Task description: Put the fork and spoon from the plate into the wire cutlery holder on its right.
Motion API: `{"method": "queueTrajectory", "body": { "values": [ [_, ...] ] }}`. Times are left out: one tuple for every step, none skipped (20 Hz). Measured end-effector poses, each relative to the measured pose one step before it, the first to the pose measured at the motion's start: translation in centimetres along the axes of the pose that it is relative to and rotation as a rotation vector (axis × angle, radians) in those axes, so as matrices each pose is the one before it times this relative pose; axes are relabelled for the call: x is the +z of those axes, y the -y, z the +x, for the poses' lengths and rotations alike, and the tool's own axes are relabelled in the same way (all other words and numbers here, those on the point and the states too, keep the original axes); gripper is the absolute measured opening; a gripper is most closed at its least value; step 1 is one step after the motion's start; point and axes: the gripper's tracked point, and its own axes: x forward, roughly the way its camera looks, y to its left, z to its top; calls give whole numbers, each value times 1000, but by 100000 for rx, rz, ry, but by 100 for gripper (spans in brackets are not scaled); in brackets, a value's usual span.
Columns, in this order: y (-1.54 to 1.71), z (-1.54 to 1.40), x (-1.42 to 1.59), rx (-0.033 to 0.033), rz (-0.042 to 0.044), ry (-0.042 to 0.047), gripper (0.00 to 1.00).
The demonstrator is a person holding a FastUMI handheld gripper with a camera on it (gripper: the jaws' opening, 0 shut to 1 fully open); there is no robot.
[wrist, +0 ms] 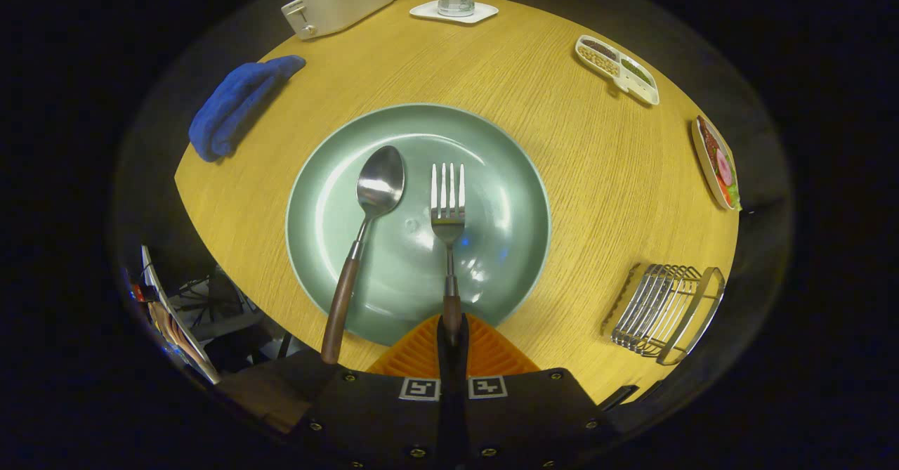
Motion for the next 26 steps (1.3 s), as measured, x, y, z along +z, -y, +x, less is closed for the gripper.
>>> {"method": "queueTrajectory", "body": {
  "values": [
    [645, -773, -82, -88, -1911, -549, 0],
    [529, -703, -193, -421, -1888, -254, 0],
    [649, -693, -202, -758, -1944, -406, 0],
    [580, -460, -495, -828, -2200, -929, 0],
    [576, -424, -387, -694, -1920, -855, 0],
    [375, -477, -578, -548, -1650, -1039, 0],
    [337, -500, -618, 8, -1527, -1323, 0],
    [272, -475, -670, 209, -1574, -1299, 0],
    [337, -597, -559, 66, -996, -928, 0],
    [393, -551, -716, -214, -1457, -1162, 0],
    [539, -575, -402, -515, -973, -11, 1],
    [576, -499, -480, -595, -536, -288, 0],
    [608, -536, -529, -499, 11, -900, 0],
    [621, -557, -485, -476, 170, -513, 0],
    [632, -533, -303, -201, 127, -176, 1],
    [624, -388, -344, -197, 792, -34, 1],
    [651, -463, -341, 238, 725, -367, 0],
    [647, -426, -507, 148, 860, -578, 0],
    [908, -365, -511, -672, 468, -995, 0],
    [1020, -321, -715, -1158, -335, -1266, 0],
    [1019, -389, -588, -1140, -240, -1411, 0],
    [768, -246, -645, -548, -208, -1178, 0],
    [655, -160, -391, 81, 149, -1195, 0],
    [530, 172, -890, 700, -83, -2652, 0],
    [605, -279, -828, 565, -666, -3405, 0],
    [601, 233, -493, -343, 510, -1363, 0]
  ]
}}
